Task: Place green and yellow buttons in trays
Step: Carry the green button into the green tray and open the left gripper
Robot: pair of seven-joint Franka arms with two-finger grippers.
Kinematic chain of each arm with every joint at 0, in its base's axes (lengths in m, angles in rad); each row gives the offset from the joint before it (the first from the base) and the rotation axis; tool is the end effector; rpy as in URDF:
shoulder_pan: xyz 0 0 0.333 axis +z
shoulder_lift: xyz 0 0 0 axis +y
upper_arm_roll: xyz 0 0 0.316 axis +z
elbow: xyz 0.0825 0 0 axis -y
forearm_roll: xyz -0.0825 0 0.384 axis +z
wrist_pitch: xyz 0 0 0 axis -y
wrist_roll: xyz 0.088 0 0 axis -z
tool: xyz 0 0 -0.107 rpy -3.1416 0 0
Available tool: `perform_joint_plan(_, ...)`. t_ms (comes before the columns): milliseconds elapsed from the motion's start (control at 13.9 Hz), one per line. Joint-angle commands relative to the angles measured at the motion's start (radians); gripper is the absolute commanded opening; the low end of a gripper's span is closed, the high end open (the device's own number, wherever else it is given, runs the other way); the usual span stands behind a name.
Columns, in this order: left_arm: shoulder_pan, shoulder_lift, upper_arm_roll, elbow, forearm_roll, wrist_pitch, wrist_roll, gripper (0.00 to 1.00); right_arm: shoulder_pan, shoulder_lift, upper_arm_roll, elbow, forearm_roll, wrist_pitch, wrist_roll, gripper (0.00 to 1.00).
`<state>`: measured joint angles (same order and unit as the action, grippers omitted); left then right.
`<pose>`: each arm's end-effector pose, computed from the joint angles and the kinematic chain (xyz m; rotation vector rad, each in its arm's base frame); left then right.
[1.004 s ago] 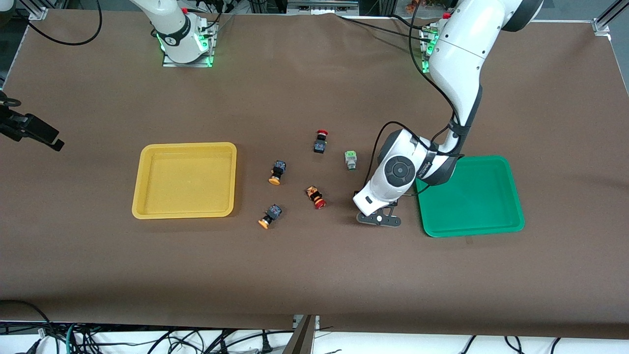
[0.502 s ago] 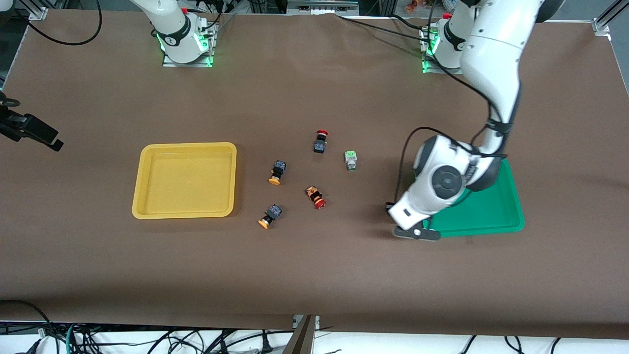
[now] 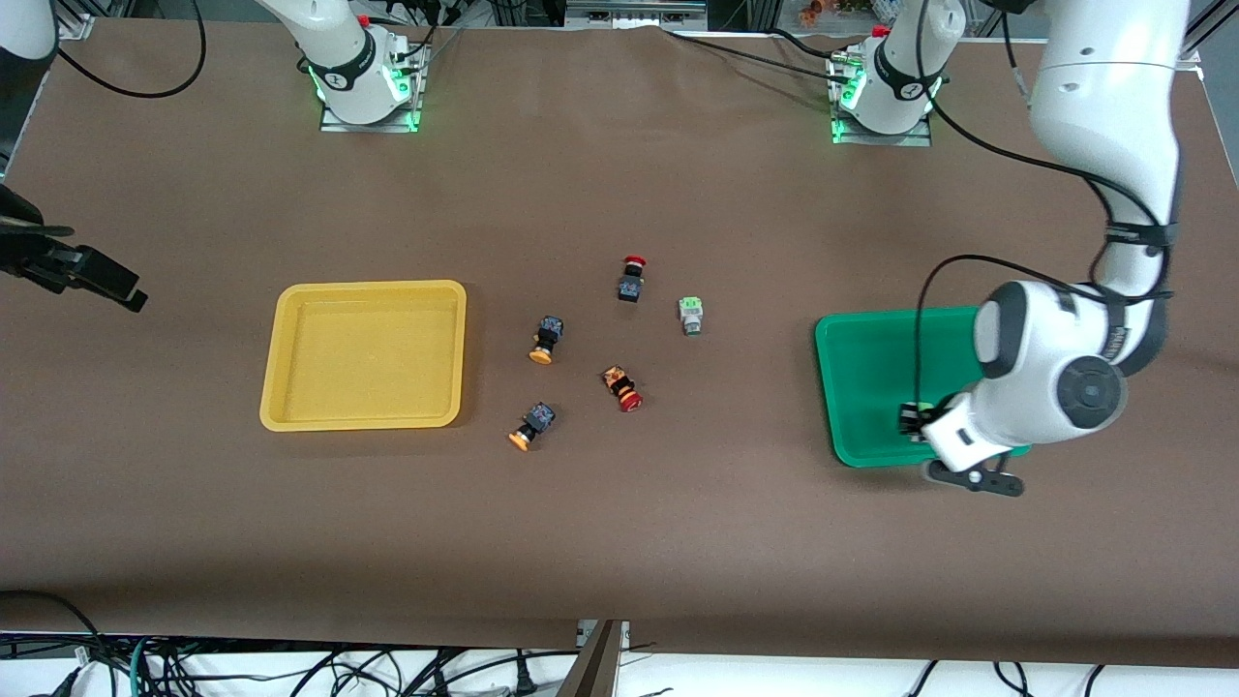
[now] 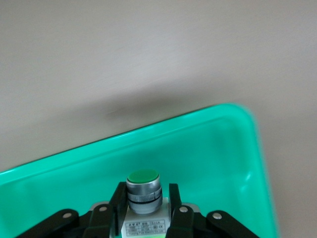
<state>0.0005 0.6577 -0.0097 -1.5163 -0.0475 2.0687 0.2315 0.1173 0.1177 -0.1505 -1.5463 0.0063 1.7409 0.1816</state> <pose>0.6978 -0.0079 0.2672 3.0622 -0.3291 -0.1534 0.6045 -0.0145 0.5844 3.1158 -0.3345 0.1236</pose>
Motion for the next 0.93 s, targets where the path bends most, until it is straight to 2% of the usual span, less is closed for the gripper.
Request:
perform_joint_plan(0,0.114,-0.016,-0.015,-0.056,-0.003,-0.015,0.139,0.13,0.025,0.002,0.000,0.003,0.009,-0.007,0.007,0.99)
perform_joint_plan(215,0.189,-0.012,-0.015,-0.088,0.006,-0.012,0.163,0.17,0.041,0.005,0.000,0.000,0.014,-0.011,0.006,0.99)
perform_joint_plan(430,0.205,-0.007,-0.012,-0.120,0.009,-0.002,0.148,0.21,0.055,-0.001,-0.001,0.003,0.006,-0.040,0.004,0.99)
perform_joint_plan(574,0.205,0.013,-0.007,-0.122,0.011,0.001,0.146,0.32,0.055,-0.001,-0.001,0.005,0.004,-0.040,0.006,0.99)
perform_joint_plan(646,0.205,0.016,-0.007,-0.122,0.011,0.001,0.144,0.46,0.056,-0.001,-0.001,0.005,0.004,-0.040,0.006,0.99)
perform_joint_plan(717,0.205,0.017,-0.007,-0.122,0.011,-0.001,0.126,0.76,0.058,-0.001,-0.001,0.005,0.001,-0.040,0.006,0.99)
perform_joint_plan(789,0.202,0.014,-0.009,-0.116,0.012,-0.002,0.102,0.96,0.058,-0.003,-0.001,0.003,0.001,-0.040,0.012,0.99)
perform_joint_plan(861,0.197,0.008,-0.012,-0.105,0.011,-0.010,0.088,1.00,0.056,-0.003,-0.001,0.003,0.001,-0.041,0.012,0.99)
